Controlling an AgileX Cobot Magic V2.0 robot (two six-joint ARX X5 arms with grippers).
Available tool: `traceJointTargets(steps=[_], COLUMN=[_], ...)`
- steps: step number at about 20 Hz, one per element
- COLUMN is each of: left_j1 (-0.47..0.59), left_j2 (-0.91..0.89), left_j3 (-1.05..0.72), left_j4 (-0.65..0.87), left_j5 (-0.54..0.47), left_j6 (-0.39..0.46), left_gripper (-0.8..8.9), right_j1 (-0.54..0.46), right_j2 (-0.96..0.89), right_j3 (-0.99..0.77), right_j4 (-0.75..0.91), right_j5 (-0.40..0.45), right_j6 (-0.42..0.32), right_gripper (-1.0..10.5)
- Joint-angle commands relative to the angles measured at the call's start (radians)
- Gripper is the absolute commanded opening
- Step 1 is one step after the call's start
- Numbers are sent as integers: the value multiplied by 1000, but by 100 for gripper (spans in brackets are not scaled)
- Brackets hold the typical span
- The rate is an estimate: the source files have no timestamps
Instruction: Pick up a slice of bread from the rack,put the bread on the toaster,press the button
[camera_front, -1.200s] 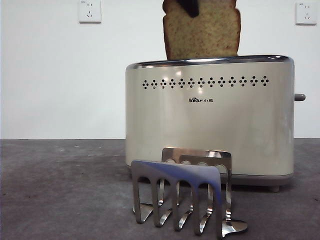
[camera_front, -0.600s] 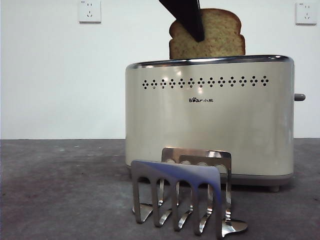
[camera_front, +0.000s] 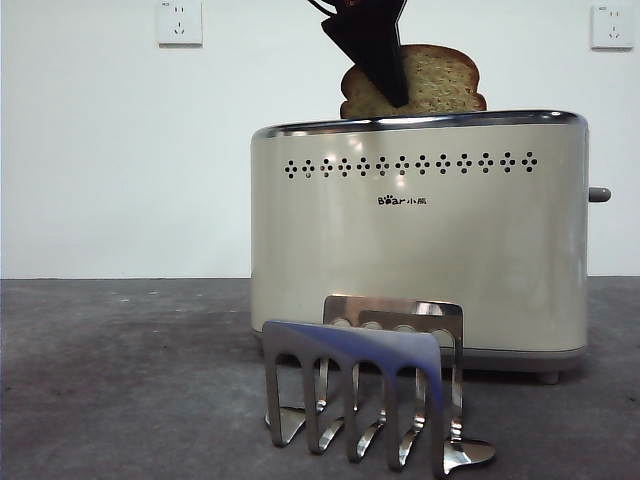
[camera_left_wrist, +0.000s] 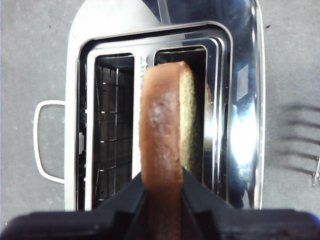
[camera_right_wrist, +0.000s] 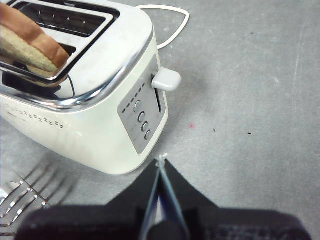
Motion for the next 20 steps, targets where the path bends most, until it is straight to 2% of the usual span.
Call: traceJointTargets(steps=[1, 3, 5, 8, 10, 12, 14, 15, 16, 17, 18, 20], left_j1=[2, 2, 2, 2, 2, -1, -10, -11, -11, -11, -11, -6], left_j2=[0, -24, -66, -146, -206, -266, -317, -343, -362, -383, -399, -427], left_j3=[0, 0, 0, 1, 1, 1, 1, 1, 0, 1, 1, 1], left_j4=[11, 34, 58, 82, 80, 62, 27, 2, -21, -54, -82, -152], left_j5=[3, 3, 3, 3, 3, 3, 4, 5, 4, 5, 4, 4], left_j6=[-15, -38, -41, -70, -119, -224, -356, -433, -507, -594, -651, -729], left_gripper=[220, 393, 445, 444, 444, 439, 433, 367, 253, 89, -17, -8], right_j1=[0, 0, 0, 0, 0, 0, 0, 0, 0, 0, 0, 0], right_j2=[0, 0, 0, 6, 15, 27, 40, 48, 57, 69, 82, 108], right_j3=[5, 5, 5, 5, 5, 5, 5, 5, 5, 5, 5, 5], right_j4=[-1, -1, -1, -4, -12, -14, -17, -15, -8, 6, 28, 103], right_j5=[-4, -4, -3, 0, 0, -2, -2, -3, -3, -3, -4, -47], right_j6=[-2, -2, -2, -1, -1, 23, 90, 124, 139, 158, 184, 229], right_gripper=[-7, -7, -2, -2, -2, -1, -1, -1, -1, -1, -2, -3])
